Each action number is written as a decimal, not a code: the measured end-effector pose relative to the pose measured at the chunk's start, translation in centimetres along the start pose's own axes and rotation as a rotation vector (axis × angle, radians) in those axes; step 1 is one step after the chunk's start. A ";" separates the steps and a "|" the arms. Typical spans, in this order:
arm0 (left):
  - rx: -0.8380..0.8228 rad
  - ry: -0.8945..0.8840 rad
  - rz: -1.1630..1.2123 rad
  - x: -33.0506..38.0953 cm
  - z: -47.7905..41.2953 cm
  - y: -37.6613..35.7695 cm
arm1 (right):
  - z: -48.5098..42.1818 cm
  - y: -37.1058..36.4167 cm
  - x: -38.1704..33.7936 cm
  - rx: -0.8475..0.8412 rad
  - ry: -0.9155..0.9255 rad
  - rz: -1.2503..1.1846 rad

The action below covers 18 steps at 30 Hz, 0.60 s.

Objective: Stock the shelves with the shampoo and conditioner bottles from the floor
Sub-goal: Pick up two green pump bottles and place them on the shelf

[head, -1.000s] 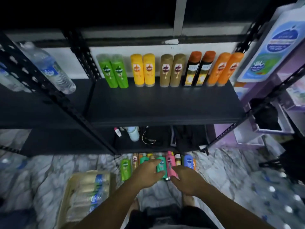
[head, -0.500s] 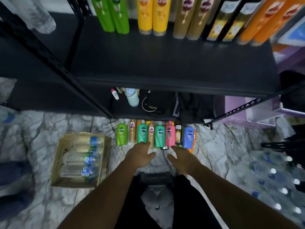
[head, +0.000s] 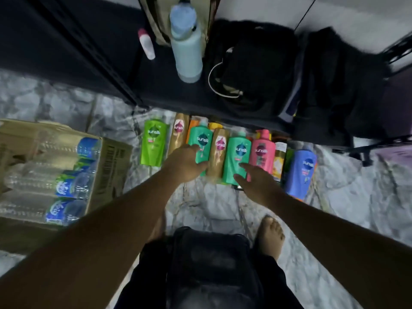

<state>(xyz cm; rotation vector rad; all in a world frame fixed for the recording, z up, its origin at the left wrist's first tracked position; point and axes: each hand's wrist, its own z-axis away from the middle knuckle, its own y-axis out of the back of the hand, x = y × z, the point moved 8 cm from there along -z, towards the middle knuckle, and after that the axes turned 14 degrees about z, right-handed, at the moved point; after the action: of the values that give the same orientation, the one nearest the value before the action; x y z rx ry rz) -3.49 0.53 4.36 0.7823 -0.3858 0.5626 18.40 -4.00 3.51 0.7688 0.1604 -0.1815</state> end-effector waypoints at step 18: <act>0.144 0.021 0.178 -5.4 -16.7 -3.2 | -17.2 -1.9 5.7 0.067 -0.314 -0.060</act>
<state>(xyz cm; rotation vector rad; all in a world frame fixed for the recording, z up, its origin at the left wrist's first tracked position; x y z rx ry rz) -3.83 9.34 -11.14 0.8850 -0.4009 0.7714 22.23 6.15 -11.11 0.7929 -0.1208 -0.3633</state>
